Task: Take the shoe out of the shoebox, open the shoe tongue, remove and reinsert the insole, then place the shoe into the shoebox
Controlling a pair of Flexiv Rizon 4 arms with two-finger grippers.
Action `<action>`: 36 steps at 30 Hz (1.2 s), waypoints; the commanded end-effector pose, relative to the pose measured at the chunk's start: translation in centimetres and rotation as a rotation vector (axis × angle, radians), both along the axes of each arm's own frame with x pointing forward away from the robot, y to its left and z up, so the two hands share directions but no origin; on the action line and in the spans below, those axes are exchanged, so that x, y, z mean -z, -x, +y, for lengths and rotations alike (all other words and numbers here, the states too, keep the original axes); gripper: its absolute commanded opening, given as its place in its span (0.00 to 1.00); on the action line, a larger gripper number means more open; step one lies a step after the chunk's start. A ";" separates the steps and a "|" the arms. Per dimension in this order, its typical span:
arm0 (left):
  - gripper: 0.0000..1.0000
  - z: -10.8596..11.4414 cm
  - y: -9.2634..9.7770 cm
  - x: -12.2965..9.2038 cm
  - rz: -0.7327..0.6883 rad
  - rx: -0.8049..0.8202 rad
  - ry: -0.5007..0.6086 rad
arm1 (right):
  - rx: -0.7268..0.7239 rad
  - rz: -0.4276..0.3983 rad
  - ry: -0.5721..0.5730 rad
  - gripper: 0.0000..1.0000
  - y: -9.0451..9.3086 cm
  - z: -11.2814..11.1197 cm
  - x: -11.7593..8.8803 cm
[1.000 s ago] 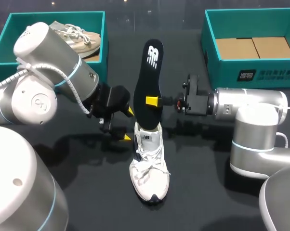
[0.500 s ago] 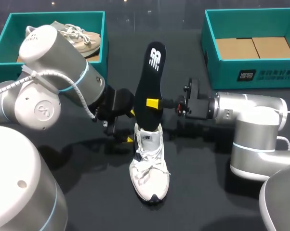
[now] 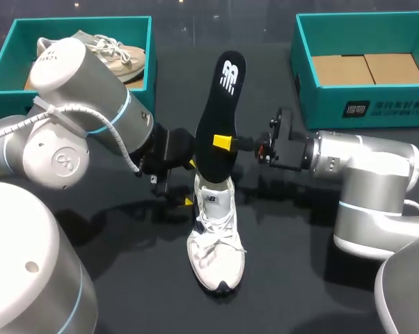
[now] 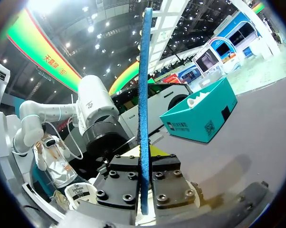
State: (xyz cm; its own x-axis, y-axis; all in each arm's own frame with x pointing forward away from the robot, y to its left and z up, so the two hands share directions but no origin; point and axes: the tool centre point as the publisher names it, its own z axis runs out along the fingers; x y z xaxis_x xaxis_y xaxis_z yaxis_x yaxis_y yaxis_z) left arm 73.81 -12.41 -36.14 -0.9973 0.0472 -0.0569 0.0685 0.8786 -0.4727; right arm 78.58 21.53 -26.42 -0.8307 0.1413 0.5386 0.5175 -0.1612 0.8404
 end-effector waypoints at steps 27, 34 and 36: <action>1.00 -0.2 0.0 0.0 -0.001 -0.001 -0.006 | 0.038 0.035 0.035 0.00 1.8 0.3 2.8; 1.00 -0.2 0.0 0.0 -0.001 -0.001 -0.006 | 0.018 0.078 0.034 0.00 2.6 0.4 3.8; 1.00 -0.2 0.0 0.0 -0.001 -0.001 -0.006 | 0.012 0.089 0.040 0.00 2.8 0.5 4.1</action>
State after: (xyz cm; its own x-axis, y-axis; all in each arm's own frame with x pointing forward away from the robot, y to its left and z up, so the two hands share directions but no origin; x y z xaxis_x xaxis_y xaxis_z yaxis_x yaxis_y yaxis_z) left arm 73.87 -12.61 -36.15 -0.9973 0.0461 -0.0566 0.0673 0.8805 -0.4692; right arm 75.93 21.99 -30.22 -0.7784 0.1825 0.6007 0.5822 -0.1482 0.7995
